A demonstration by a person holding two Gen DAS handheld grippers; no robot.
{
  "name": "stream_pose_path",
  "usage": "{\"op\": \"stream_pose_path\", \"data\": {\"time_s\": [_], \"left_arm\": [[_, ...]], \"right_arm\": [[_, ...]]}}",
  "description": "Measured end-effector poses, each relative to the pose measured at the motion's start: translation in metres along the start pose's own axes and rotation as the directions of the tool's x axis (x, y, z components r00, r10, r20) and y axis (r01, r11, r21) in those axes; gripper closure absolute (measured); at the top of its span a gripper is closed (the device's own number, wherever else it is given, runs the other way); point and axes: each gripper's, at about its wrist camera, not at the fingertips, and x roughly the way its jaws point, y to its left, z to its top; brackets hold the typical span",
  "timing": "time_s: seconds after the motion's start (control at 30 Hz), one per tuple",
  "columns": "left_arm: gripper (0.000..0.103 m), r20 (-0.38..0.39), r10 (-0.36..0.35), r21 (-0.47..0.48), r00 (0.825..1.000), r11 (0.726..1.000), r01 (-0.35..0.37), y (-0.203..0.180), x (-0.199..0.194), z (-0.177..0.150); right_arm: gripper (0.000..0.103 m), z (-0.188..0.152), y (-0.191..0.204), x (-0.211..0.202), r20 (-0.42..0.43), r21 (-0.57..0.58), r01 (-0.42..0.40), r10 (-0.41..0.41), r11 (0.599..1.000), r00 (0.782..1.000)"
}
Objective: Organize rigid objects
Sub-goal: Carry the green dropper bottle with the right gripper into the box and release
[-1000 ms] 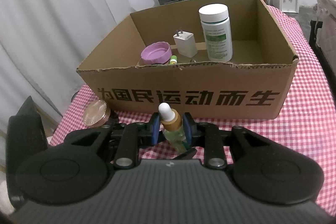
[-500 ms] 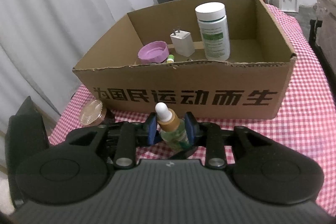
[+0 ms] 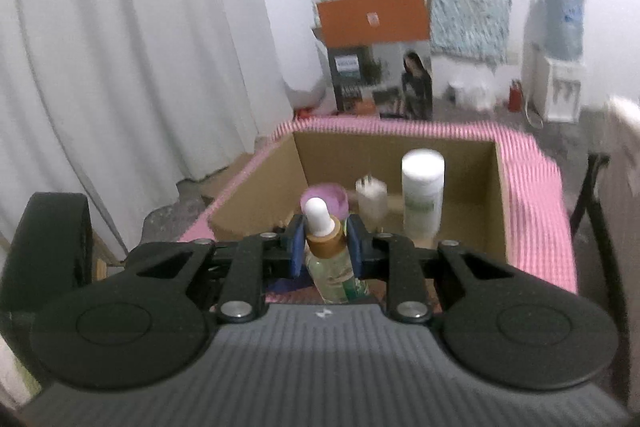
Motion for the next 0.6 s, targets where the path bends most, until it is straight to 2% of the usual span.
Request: {"op": "stream_pose_path", "data": {"time_s": [0.13, 0.33, 0.5, 0.6], "left_arm": [[0.070, -0.013, -0.010, -0.028, 1.000, 1.000, 0.010, 0.007, 0.019, 0.026], [0.070, -0.123, -0.089, -0.135, 0.988, 0.988, 0.073, 0.028, 0.078, 0.052], [0.070, -0.213, -0.149, -0.218, 0.966, 0.971, 0.102, 0.042, 0.126, 0.053], [0.070, -0.226, -0.128, -0.214, 0.966, 0.974, 0.078, 0.042, 0.135, 0.048]], "right_arm": [[0.082, 0.032, -0.012, 0.006, 0.004, -0.040, -0.005, 0.005, 0.999, 1.000], [0.082, 0.070, -0.061, 0.046, -0.085, 0.031, -0.009, 0.011, 0.999, 0.996], [0.083, 0.078, -0.105, 0.089, -0.162, 0.089, 0.010, 0.005, 0.996, 0.987], [0.083, 0.074, -0.121, 0.110, -0.191, 0.106, 0.015, 0.005, 0.994, 0.982]]}}
